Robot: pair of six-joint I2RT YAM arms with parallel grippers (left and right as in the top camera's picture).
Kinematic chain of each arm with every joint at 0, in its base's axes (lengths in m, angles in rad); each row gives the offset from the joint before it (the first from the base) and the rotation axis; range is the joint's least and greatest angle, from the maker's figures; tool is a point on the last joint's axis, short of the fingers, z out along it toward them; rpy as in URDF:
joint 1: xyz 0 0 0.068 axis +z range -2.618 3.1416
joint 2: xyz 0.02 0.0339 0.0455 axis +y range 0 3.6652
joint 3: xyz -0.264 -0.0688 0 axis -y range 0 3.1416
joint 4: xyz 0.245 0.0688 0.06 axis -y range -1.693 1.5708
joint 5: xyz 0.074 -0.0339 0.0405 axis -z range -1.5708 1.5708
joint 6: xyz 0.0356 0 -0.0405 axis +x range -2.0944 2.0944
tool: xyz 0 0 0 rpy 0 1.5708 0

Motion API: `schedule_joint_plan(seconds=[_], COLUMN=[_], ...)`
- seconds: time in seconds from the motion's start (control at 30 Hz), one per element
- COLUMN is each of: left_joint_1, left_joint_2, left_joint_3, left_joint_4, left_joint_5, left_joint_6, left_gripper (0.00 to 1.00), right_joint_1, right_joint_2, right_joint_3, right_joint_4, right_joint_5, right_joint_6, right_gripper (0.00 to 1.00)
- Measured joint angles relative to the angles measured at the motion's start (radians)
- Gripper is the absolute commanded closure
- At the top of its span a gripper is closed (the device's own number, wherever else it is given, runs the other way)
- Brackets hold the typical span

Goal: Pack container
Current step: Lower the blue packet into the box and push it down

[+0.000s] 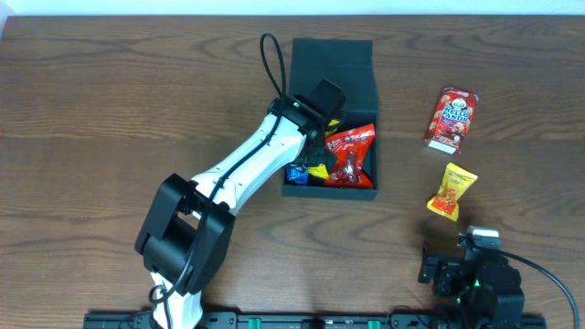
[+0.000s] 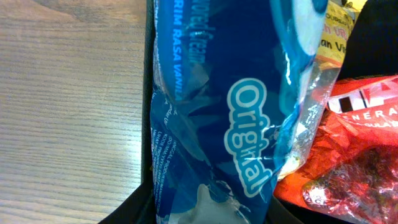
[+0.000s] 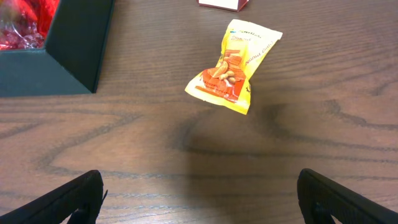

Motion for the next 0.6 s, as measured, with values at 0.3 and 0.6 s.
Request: schedule_joint_plan(seconds=[0.3,0.6], left_joint_1=[0.003,0.005], left_joint_2=[0.0,0.0], left_joint_3=[-0.002,-0.012], left_joint_4=[0.0,-0.005], left_joint_5=[0.011,0.015], left_joint_6=[-0.038,-0.048], left_gripper=[0.94,0.94], right_joint_1=[0.0,0.0], right_joint_2=[0.0,0.0], right_joint_3=[0.0,0.0], right_joint_4=[0.0,0.0], right_joint_5=[0.0,0.0], right_joint_6=[0.0,0.0], right_gripper=[0.01,0.01])
